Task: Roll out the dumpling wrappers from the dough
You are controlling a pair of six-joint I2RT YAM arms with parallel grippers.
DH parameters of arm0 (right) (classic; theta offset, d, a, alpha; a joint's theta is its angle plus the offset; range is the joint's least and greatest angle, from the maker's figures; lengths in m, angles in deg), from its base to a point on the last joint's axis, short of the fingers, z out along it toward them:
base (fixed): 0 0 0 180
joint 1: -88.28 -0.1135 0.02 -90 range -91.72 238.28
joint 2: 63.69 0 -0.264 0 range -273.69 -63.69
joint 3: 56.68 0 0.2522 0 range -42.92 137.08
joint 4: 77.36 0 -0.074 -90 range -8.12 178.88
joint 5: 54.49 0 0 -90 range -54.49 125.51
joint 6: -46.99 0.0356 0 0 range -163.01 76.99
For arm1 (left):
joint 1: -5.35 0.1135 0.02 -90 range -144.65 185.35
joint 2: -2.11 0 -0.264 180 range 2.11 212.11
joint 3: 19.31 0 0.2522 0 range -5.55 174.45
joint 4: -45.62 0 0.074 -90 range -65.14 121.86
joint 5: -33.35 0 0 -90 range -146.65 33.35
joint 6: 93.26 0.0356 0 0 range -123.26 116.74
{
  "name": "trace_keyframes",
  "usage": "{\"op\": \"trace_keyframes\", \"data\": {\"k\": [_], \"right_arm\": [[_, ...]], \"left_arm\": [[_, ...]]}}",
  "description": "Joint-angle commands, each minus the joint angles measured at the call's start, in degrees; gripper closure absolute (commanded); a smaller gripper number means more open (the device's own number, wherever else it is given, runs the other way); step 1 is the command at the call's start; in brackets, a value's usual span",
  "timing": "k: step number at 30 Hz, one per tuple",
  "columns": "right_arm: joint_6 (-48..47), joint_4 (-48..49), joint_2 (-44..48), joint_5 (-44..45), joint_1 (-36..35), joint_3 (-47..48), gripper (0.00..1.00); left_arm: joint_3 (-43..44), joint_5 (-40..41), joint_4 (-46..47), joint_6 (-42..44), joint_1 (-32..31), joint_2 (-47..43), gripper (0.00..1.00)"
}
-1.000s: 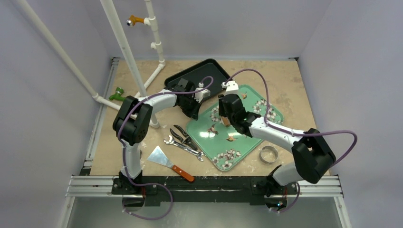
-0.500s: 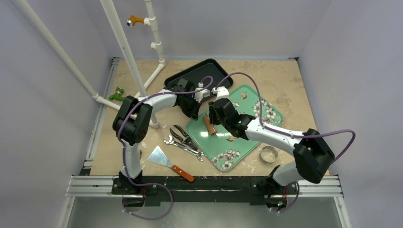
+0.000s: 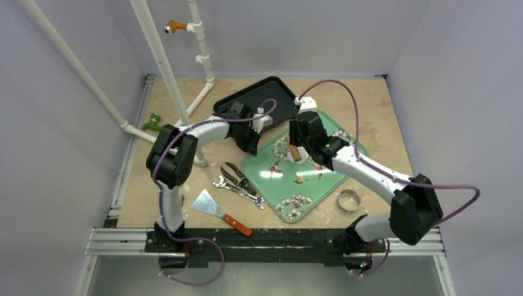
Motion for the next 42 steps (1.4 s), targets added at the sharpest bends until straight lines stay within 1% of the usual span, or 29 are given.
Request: {"op": "trace_keyframes", "data": {"k": [1,7,10,15,20,24,25,32,35,38,40,42], "right_arm": [[-0.34,2.44,-1.33,0.09,-0.38,-1.57,1.00],[3.15,3.92,-1.50,-1.94,-0.42,-5.91,1.00],[4.51,6.63,-1.24,-4.07,-0.43,-8.82,1.00],[7.38,8.40,-3.42,-5.94,-0.92,-10.56,1.00],[8.91,9.71,-4.24,-6.15,-4.10,-9.93,1.00],[9.22,8.85,-4.91,-3.92,-6.80,-8.35,1.00],[9.28,7.58,-5.05,-3.66,-7.06,-8.07,1.00],[9.86,7.35,-4.77,-5.45,-7.72,-7.27,1.00],[9.65,6.42,-3.44,-7.10,-7.66,-5.89,1.00],[7.14,5.54,-0.23,-7.01,-6.49,-3.22,1.00],[5.27,5.11,1.98,-7.59,-4.32,-1.45,1.00],[3.86,5.85,3.59,-9.42,-0.65,-1.35,1.00]], "left_arm": [[-1.01,-0.51,-0.02,1.34,-0.07,-0.48,1.00],[-1.01,-0.61,-0.02,1.37,-0.12,-0.42,1.00],[-1.01,-0.56,-0.02,1.35,-0.12,-0.44,1.00],[-1.01,-0.61,0.03,1.36,-0.12,-0.42,1.00],[-1.01,-0.56,-0.02,1.37,-0.12,-0.45,1.00],[-1.01,-0.52,0.02,1.40,-0.12,-0.48,1.00],[-1.01,-0.52,0.00,1.37,-0.11,-0.44,1.00],[-0.94,-0.74,-0.02,1.38,0.05,-0.35,1.00],[-0.82,-1.07,-0.10,1.33,0.23,-0.27,1.00],[-0.83,-1.13,-0.08,1.39,0.24,-0.24,1.00],[-0.83,-1.13,-0.10,1.33,0.23,-0.24,1.00],[-0.81,-1.13,-0.11,1.34,0.23,-0.28,1.00]]}}
